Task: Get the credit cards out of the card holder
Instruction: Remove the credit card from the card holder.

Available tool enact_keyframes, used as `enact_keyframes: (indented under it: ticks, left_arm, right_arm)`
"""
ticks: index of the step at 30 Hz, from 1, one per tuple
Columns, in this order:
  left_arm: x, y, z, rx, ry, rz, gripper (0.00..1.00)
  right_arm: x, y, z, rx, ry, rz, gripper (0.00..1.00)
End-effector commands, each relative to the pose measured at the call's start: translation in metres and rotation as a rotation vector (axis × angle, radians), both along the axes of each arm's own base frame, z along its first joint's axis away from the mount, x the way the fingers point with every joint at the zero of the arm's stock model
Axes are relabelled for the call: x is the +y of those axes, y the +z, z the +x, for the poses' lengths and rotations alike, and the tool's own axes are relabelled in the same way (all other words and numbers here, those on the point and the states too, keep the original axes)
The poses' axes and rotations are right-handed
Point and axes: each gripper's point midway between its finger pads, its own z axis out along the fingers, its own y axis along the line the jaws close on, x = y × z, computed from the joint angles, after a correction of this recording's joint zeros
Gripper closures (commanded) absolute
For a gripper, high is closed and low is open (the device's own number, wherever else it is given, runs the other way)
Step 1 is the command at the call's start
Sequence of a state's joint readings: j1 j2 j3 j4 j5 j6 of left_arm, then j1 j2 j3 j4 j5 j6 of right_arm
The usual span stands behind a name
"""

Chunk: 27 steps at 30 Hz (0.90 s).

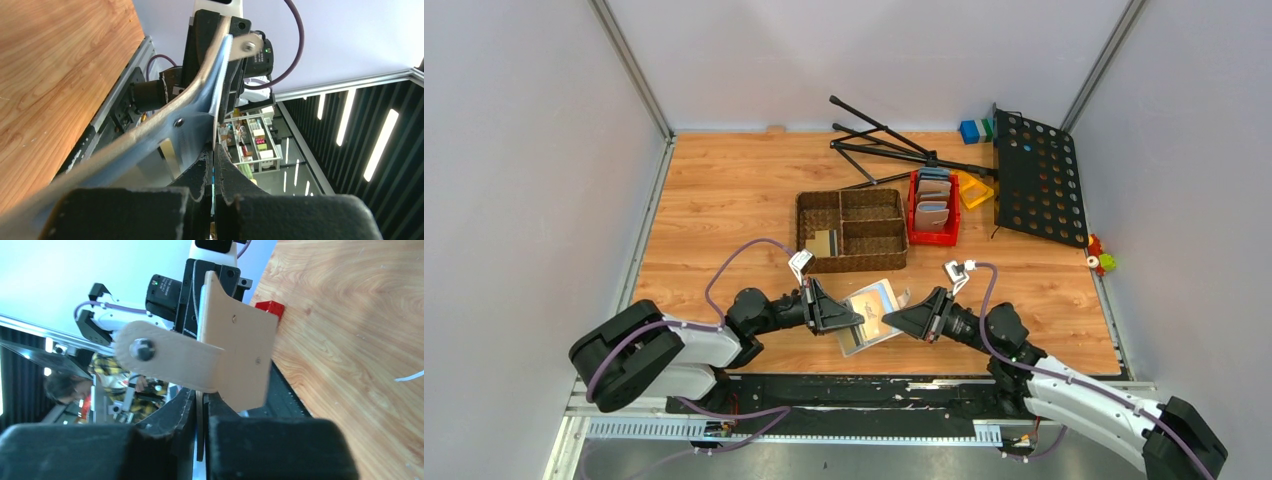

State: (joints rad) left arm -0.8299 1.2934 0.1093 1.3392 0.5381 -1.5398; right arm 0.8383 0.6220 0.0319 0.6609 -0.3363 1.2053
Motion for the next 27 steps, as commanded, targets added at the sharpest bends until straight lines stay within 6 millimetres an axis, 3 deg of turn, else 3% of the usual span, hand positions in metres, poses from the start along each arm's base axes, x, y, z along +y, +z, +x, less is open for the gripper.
enact_keyframes:
  ticks: [1, 7, 9, 21, 26, 27]
  left_arm:
    - [0.002, 0.003, -0.004, -0.047, -0.006, -0.003, 1.00]
    - [0.003, 0.003, -0.003, -0.064, 0.007, 0.026, 1.00]
    - [0.004, 0.003, -0.003, -0.069, 0.011, 0.035, 1.00]
    - [0.013, -0.004, 0.002, -0.083, 0.032, 0.096, 1.00]
    - [0.039, -0.041, 0.029, -0.089, 0.157, 0.367, 1.00]
    - [0.045, -0.037, 0.038, -0.144, 0.198, 0.433, 1.00]
  right_arm:
    - [-0.008, 0.011, 0.006, -0.003, -0.061, 0.062, 0.99]
    - [-0.016, 0.010, 0.010, 0.014, -0.109, 0.060, 1.00]
    - [-0.019, -0.005, 0.011, 0.040, -0.121, 0.043, 1.00]
    - [-0.023, -0.015, 0.019, 0.080, -0.177, 0.004, 1.00]
    - [-0.031, -0.021, 0.033, 0.070, -0.266, -0.094, 1.00]
    - [-0.033, -0.022, 0.035, 0.067, -0.283, -0.118, 1.00]
